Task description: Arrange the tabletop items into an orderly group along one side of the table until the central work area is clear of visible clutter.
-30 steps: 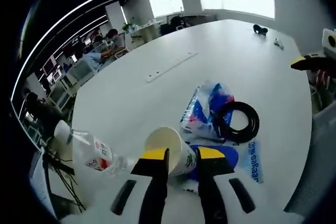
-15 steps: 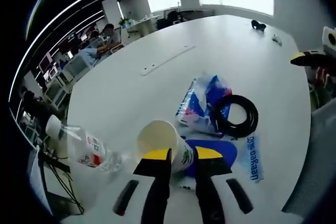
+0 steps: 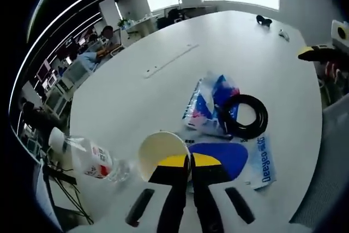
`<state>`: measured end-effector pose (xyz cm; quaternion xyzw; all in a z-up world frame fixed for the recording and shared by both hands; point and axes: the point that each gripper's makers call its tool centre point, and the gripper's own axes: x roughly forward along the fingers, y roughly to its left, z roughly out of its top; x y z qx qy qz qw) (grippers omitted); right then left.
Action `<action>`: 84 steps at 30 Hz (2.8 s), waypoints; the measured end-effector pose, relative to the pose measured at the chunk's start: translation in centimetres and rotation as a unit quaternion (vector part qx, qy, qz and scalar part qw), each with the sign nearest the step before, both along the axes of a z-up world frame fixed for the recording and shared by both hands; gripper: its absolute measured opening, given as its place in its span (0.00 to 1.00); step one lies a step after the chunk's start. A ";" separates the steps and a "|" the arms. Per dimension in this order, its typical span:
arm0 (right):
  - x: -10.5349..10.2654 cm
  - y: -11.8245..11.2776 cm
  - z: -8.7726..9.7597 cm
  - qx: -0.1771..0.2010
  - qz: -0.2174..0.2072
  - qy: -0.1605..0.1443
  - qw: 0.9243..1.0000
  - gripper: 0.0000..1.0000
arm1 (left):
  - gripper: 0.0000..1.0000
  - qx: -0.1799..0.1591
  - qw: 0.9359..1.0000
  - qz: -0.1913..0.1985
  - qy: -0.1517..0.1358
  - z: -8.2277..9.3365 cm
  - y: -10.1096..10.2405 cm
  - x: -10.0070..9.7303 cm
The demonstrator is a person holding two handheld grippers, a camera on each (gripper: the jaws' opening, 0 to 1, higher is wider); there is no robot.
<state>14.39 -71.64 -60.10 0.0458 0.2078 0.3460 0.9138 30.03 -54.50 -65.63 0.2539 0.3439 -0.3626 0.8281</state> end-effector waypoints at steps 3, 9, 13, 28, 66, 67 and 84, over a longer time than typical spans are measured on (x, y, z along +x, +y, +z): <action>0.0 -0.1 0.1 0.001 -0.001 -0.001 1.000 0.95 | 0.01 0.002 1.000 0.001 -0.006 0.4 0.2 0.3; -0.1 -0.4 0.2 0.004 -0.005 -0.003 1.000 0.95 | 0.01 0.008 1.000 -0.004 -0.011 1.1 0.3 0.7; -0.2 -0.5 0.1 0.003 -0.006 -0.002 1.000 0.95 | 0.01 0.008 1.000 -0.003 -0.015 1.6 0.4 1.3; -0.5 -1.0 -0.3 0.004 -0.015 0.004 1.000 0.95 | 0.01 0.014 1.000 -0.008 -0.026 2.6 0.0 3.1; -1.4 -2.6 -3.2 -0.001 -0.051 0.053 0.997 0.94 | 0.01 0.043 0.999 -0.010 -0.024 0.1 0.2 7.4; -1.5 -2.7 -3.3 -0.001 -0.052 0.054 0.997 0.93 | 0.01 0.045 0.999 -0.011 -0.025 0.0 0.1 7.5; -1.6 -3.4 -4.4 -0.006 -0.065 0.072 0.995 0.92 | 0.01 0.056 0.998 -0.015 -0.014 -1.9 -0.4 8.5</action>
